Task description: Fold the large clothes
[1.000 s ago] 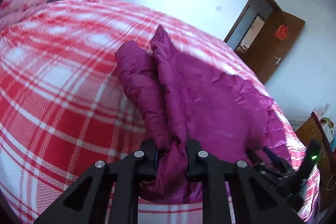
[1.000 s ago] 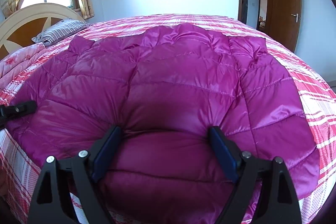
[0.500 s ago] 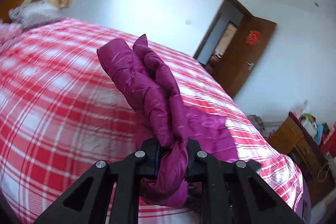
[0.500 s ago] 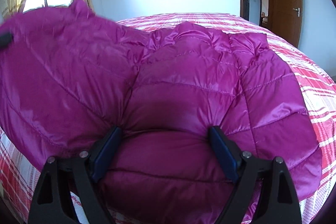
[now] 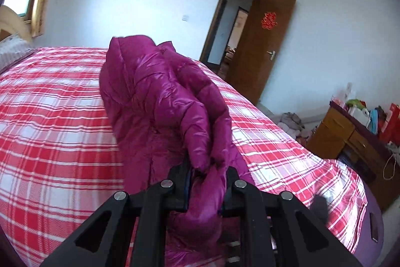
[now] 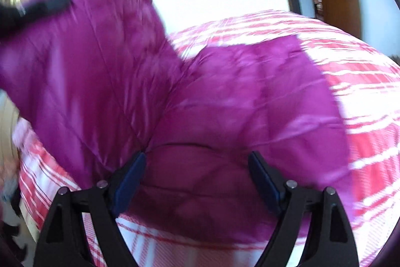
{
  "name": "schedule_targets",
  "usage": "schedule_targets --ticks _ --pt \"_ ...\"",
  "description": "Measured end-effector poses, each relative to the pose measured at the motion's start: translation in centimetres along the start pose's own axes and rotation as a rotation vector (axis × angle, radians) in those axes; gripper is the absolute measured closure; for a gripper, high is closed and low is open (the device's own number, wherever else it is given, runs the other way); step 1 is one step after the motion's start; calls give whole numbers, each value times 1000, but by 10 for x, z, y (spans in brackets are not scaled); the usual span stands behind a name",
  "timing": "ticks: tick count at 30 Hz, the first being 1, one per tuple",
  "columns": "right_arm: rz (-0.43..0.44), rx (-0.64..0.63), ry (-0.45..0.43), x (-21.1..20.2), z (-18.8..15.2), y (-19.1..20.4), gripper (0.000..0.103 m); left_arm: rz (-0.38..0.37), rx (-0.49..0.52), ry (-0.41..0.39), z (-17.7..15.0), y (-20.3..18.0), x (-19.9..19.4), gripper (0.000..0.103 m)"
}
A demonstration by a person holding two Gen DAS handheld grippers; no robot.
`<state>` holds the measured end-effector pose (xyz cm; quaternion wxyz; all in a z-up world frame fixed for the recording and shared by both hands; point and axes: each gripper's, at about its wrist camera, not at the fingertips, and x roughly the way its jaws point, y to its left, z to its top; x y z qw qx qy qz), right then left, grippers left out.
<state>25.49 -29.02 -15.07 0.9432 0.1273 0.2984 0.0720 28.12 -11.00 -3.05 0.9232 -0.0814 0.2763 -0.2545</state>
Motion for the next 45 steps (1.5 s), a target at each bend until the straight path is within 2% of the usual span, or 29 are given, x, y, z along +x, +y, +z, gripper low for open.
schedule_targets --ticks 5,8,13,17,20,21,23,25,26,27,30,31,32,33,35,36,38,40,42,44,45 --pt "-26 193 -123 -45 13 -71 17 8 89 49 -21 -32 35 87" --pt "13 279 -165 -62 29 -100 20 32 159 79 -37 -50 57 87" --pt "94 289 -180 -71 63 -116 20 71 300 115 -70 -77 96 87" --pt "156 247 -110 -51 79 -111 25 116 400 84 -88 -90 103 83" --pt "198 198 -1 -23 90 -104 37 153 485 59 -93 -99 91 74" --pt "204 198 26 -18 90 -103 45 168 513 43 -93 -103 84 72" --pt "181 202 81 -5 96 -107 55 160 519 14 -89 -104 67 69" --pt "181 204 111 -5 96 -106 64 126 505 -15 -82 -100 41 51" --pt "184 196 123 -5 95 -104 69 122 500 -36 -81 -97 30 32" --pt "171 182 126 -7 93 -102 73 119 489 -79 -77 -91 13 20" --pt "124 145 144 -7 88 -95 79 120 456 -156 -64 -69 -25 16" --pt "117 145 145 -8 88 -97 79 142 446 -172 -60 -59 -31 15" --pt "103 145 146 -9 86 -96 80 166 438 -181 -58 -50 -33 9" --pt "96 146 144 -8 86 -100 80 217 423 -186 -53 -34 -32 7" --pt "68 147 138 -10 84 -101 85 326 370 -147 -43 4 -16 7" --pt "60 146 139 -8 86 -102 86 363 326 -95 -38 27 -1 7" --pt "40 132 132 -10 87 -97 89 373 263 -1 -34 60 26 7" --pt "23 117 126 -11 91 -93 89 338 215 28 -39 71 44 7" --pt "-15 94 135 -11 92 -88 89 319 260 43 -46 61 49 7" --pt "-99 68 158 -8 92 -88 89 342 361 25 -51 44 53 7" --pt "-122 67 173 -7 91 -89 89 329 423 10 -57 31 52 7"
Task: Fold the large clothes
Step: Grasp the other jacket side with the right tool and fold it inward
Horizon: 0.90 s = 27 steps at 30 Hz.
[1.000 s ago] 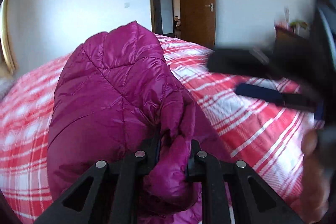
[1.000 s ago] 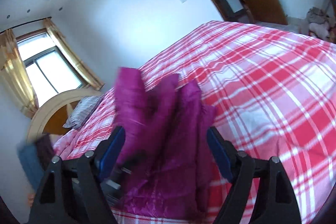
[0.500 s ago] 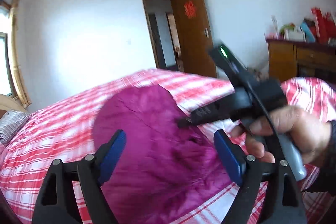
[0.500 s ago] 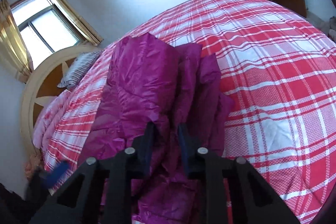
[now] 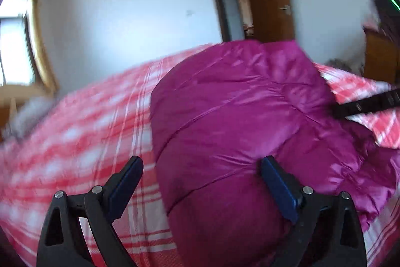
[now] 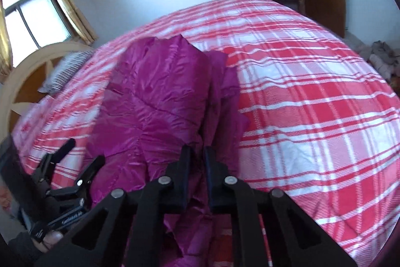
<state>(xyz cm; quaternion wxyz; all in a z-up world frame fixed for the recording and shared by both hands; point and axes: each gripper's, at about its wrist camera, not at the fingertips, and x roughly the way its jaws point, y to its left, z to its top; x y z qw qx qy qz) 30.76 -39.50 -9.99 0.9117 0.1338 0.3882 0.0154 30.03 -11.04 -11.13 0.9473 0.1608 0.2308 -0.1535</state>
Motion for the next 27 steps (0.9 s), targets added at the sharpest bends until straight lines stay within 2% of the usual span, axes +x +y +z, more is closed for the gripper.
schedule_targets --ticks 2,3,4,5,6,8,9,11,12,14,17,20,23,27 --pt "-56 37 27 -5 1 -5 84 -1 59 -16 -1 -20 2 7" --pt "-78 63 9 -12 3 -7 84 4 75 -22 -1 -26 4 7" --pt "-102 89 -33 -24 8 -7 82 6 78 -23 -2 -28 5 7" --pt "-111 107 -71 -33 13 -5 77 0 68 -20 -2 -27 7 7" --pt "-98 123 -109 -41 20 -2 74 -15 46 -12 -1 -24 9 7" --pt "1 145 -198 -56 37 10 72 -45 -3 12 0 -15 14 7" --pt "58 151 -232 -58 45 16 66 -55 -14 16 0 -14 15 7" --pt "239 202 -275 -44 65 23 58 -54 -30 15 -1 -11 18 7" --pt "275 226 -281 -36 70 23 51 -58 -31 13 -2 -9 17 7" --pt "324 240 -297 -7 82 26 49 -71 -43 19 -1 -7 11 7" --pt "291 290 -243 32 81 15 49 -58 -78 1 -4 8 -8 7" --pt "212 303 -234 47 64 -6 51 17 -122 -26 6 34 -17 7" --pt "172 298 -238 53 51 -18 51 81 -221 -50 33 61 -18 7" --pt "114 291 -264 51 48 -21 51 150 -317 12 82 76 8 7"
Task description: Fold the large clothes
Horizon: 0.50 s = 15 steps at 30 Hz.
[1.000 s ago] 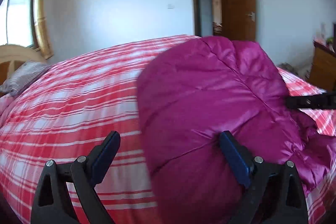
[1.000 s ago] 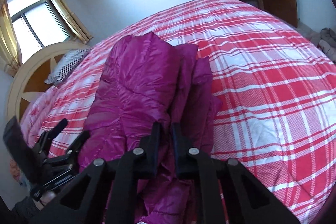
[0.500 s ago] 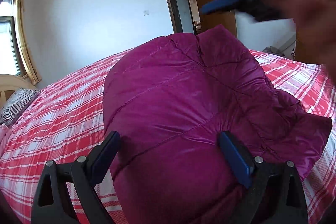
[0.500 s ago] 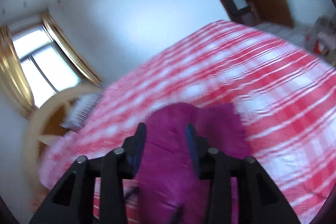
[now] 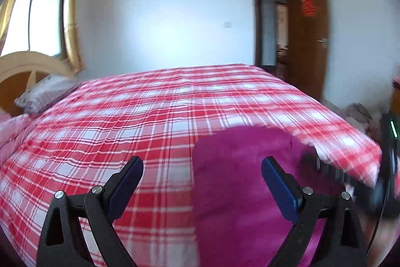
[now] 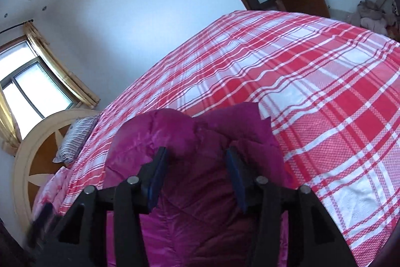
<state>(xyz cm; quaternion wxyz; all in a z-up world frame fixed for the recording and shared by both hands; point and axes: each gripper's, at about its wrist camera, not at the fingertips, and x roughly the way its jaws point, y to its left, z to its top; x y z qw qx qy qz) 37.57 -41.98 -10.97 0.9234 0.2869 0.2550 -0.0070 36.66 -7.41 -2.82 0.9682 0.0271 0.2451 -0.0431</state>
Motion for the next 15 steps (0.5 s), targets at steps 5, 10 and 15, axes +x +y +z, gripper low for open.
schedule_targets --ticks 5,10,15 --pt "-114 -55 -34 1 -5 8 49 172 54 136 6 -19 66 7" --pt "-174 -61 -16 6 -8 -2 49 193 59 250 -28 -18 109 7" --pt "-167 -37 43 23 -7 -18 48 217 63 265 -38 -13 126 1"
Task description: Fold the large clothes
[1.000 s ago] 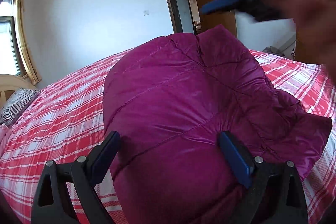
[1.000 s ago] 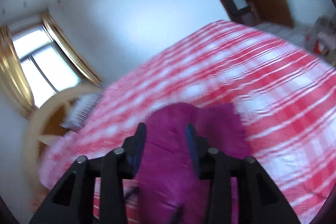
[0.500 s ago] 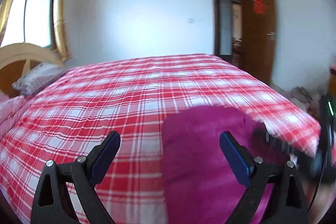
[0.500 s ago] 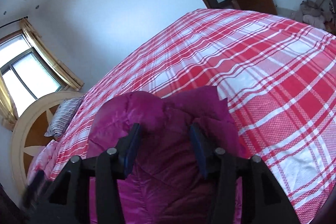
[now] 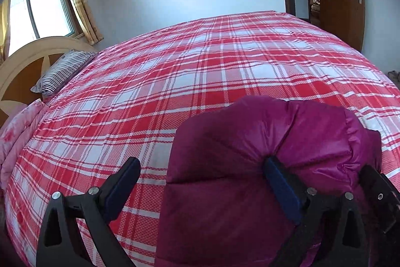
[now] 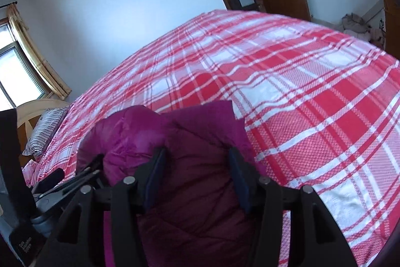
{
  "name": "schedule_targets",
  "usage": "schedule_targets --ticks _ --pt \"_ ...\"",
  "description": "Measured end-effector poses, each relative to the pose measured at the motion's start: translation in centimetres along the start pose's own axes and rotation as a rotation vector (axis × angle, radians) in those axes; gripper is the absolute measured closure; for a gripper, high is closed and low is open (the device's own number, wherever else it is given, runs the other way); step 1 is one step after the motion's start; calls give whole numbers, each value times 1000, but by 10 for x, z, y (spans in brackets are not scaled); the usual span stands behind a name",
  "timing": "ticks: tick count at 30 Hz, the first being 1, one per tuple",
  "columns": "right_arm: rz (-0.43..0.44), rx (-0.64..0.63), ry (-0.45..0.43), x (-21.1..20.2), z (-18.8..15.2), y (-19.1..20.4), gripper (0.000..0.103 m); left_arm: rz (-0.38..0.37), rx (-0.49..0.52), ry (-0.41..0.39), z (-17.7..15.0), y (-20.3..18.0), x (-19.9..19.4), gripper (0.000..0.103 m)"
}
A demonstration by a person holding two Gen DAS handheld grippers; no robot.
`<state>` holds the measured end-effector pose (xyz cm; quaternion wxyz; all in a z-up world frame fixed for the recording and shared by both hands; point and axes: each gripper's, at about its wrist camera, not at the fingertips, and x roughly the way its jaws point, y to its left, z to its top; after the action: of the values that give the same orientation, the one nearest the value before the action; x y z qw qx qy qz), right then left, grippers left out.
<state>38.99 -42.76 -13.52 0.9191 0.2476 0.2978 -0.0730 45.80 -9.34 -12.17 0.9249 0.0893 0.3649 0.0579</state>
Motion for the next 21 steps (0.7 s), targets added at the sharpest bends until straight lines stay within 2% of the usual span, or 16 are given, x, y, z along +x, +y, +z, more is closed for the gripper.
schedule_targets --ticks 9,21 --pt "1 25 51 15 -3 -7 47 -41 -20 76 -3 3 26 1" --pt "-44 1 78 22 -4 -1 46 -40 -16 89 -6 2 31 1"
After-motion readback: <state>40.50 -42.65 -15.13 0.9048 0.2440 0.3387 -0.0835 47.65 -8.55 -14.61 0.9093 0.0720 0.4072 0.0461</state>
